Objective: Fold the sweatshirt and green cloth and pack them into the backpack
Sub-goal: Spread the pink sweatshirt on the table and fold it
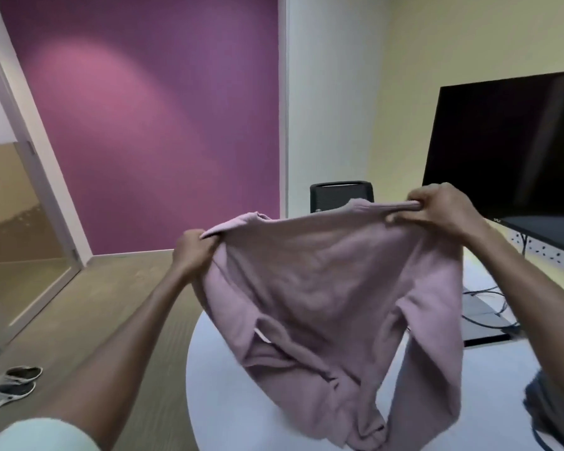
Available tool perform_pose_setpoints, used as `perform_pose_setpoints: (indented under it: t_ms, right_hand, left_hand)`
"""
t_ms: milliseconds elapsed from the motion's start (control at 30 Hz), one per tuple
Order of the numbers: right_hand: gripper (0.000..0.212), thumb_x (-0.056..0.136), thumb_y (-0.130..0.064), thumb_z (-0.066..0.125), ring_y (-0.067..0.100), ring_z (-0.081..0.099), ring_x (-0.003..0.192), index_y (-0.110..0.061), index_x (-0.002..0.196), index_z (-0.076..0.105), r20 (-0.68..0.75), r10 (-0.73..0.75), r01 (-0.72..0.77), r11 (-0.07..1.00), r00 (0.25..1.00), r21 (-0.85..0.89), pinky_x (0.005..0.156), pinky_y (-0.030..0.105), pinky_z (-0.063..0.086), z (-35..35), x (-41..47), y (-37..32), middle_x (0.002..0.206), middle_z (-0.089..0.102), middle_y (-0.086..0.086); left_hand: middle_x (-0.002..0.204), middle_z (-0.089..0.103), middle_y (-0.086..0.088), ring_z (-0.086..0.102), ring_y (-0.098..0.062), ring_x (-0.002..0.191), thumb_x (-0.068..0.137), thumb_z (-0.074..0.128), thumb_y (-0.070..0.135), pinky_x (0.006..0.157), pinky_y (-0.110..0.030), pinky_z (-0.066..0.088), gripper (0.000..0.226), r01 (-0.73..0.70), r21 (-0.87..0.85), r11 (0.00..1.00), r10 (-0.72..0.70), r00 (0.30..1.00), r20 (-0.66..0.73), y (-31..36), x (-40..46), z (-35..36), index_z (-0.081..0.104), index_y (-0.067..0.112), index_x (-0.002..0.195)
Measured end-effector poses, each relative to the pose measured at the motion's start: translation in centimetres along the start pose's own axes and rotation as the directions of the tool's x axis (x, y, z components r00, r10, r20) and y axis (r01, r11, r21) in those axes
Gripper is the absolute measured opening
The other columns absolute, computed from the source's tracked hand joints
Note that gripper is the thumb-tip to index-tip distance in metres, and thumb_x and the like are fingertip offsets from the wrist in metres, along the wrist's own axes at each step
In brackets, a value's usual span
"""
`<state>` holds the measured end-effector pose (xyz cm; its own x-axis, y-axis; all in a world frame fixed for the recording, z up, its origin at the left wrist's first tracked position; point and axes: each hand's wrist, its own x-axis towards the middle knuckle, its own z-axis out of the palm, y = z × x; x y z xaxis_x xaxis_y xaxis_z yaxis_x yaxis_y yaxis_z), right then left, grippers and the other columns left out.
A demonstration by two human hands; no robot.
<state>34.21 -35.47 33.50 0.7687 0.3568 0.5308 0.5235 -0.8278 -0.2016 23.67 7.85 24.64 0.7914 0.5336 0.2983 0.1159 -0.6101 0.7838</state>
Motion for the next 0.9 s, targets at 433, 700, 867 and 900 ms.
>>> perform_pose_setpoints:
  t_ms: [433, 700, 867, 900]
  right_hand:
    - [0.005, 0.083, -0.034, 0.076, 0.026, 0.063, 0.088, -0.032, 0.084, 0.071, -0.160, 0.220, -0.224, 0.974, 0.962, -0.012, 0.072, 0.031, 0.042, -10.4, 1.1, 4.5, 0.086, 0.069, 0.004]
    - [0.011, 0.085, -0.014, 0.066, 0.029, 0.064, 0.079, -0.018, 0.083, 0.075, -0.238, 0.178, -0.172, 0.984, 0.955, 0.048, 0.070, 0.039, 0.051, -8.1, 0.5, 5.2, 0.080, 0.071, 0.008]
    - [0.017, 0.085, -0.009, 0.058, 0.034, 0.065, 0.081, -0.016, 0.083, 0.074, -0.185, 0.191, -0.191, 0.981, 0.964, 0.020, 0.075, 0.045, 0.056, -7.5, 1.2, 5.4, 0.081, 0.071, 0.010]
    - [0.016, 0.085, -0.011, 0.058, 0.036, 0.065, 0.081, -0.015, 0.084, 0.074, -0.198, 0.199, -0.199, 0.980, 0.960, 0.023, 0.075, 0.045, 0.056, -7.4, 1.1, 5.4, 0.082, 0.070, 0.012]
  left_hand:
    - [0.055, 0.057, 0.015, 0.043, 0.006, 0.048, 0.076, 0.084, 0.015, 0.045, -0.008, 0.035, 0.019, -0.516, -0.039, 0.856, 0.517, 0.850, 0.106, 15.0, 4.7, -10.1, 0.070, 0.008, 0.086]
    - [0.048, 0.052, 0.005, 0.043, 0.001, 0.048, 0.080, 0.079, 0.019, 0.045, -0.011, 0.031, 0.011, -0.490, 0.216, 0.844, 0.516, 0.853, -0.081, 12.9, 3.9, -7.6, 0.074, 0.010, 0.077]
    - [0.070, 0.058, -0.012, 0.054, -0.023, 0.070, 0.084, 0.074, 0.021, 0.063, -0.031, 0.040, 0.014, -0.429, 0.336, 0.838, 0.480, 0.874, -0.080, 12.5, 3.3, -7.0, 0.077, 0.009, 0.089]
    - [0.073, 0.054, -0.012, 0.052, -0.030, 0.072, 0.084, 0.071, 0.024, 0.065, -0.033, 0.039, 0.017, -0.404, 0.356, 0.843, 0.465, 0.879, -0.103, 12.4, 3.2, -6.9, 0.078, 0.010, 0.090]
